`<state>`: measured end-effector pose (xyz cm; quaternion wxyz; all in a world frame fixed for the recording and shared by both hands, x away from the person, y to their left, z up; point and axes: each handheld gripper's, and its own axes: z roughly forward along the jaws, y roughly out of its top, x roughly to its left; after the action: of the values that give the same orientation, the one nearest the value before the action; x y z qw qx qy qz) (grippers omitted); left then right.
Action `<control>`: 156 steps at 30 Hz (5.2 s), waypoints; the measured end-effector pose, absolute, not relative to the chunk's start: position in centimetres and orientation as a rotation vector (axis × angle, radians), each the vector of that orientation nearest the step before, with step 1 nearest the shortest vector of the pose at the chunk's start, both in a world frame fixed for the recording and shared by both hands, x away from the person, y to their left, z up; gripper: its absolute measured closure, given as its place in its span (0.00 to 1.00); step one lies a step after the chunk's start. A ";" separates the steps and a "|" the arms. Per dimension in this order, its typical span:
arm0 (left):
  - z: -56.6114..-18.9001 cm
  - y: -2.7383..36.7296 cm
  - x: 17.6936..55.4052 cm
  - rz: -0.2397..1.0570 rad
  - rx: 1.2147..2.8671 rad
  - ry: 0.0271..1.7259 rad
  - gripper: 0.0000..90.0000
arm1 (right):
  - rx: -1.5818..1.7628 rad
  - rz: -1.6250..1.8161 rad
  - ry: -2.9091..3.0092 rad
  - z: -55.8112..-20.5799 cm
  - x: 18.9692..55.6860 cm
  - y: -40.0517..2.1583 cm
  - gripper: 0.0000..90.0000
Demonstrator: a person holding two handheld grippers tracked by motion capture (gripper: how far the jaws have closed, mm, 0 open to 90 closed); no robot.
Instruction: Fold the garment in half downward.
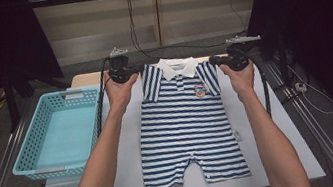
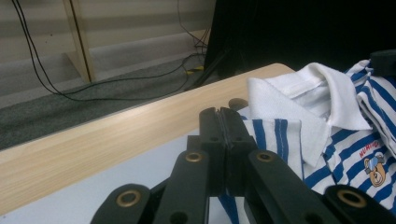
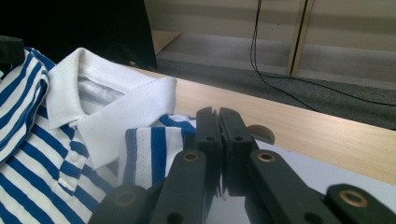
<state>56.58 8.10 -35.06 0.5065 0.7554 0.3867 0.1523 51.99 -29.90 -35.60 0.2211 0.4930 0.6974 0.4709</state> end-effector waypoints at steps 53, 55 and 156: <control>-37.4 8.6 52.5 0.393 1.851 0.847 0.99 | 1.295 1.239 2.017 -38.7 49.0 -28.2 0.98; -37.5 8.8 52.3 0.391 1.850 0.845 0.99 | 1.280 1.234 2.023 -38.7 48.7 -28.2 0.98; -42.2 10.0 40.0 0.193 2.146 0.594 0.99 | 1.051 1.152 2.361 -42.5 35.9 -28.8 0.98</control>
<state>39.97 9.98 -42.23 0.4377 0.8633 0.2390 0.0776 35.94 -28.76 -42.51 0.1554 0.3668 0.8244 0.4021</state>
